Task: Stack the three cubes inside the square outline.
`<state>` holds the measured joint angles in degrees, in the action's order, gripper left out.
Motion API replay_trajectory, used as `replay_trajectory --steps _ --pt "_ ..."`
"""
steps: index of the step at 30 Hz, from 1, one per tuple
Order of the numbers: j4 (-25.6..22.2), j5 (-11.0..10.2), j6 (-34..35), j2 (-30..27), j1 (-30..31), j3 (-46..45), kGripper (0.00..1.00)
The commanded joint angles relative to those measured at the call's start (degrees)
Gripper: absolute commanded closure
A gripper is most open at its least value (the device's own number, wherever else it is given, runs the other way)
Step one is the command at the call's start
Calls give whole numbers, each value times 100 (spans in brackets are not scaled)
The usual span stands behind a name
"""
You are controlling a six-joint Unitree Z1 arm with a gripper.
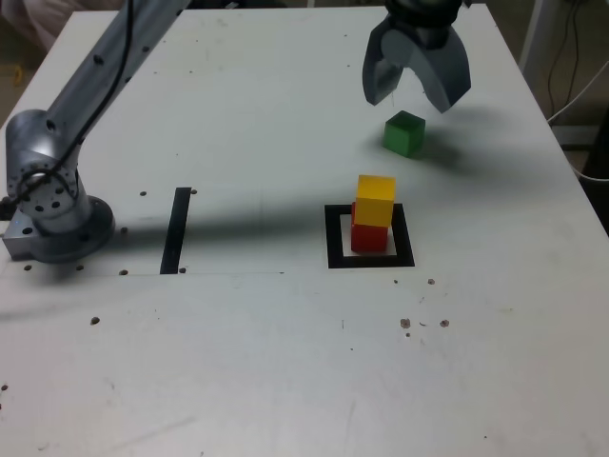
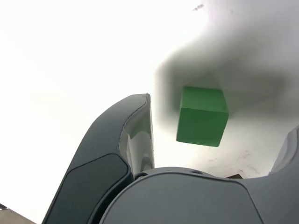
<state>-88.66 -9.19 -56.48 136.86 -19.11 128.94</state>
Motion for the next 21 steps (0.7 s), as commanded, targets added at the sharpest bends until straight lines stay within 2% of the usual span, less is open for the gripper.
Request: replay_trajectory --steps 1,13,17,21 --pt "6 16 45 113 35 -43 2" --pt "39 29 202 412 77 -43 9" --pt "21 13 324 443 82 -22 17" --pt "11 -48 486 458 95 -14 29"
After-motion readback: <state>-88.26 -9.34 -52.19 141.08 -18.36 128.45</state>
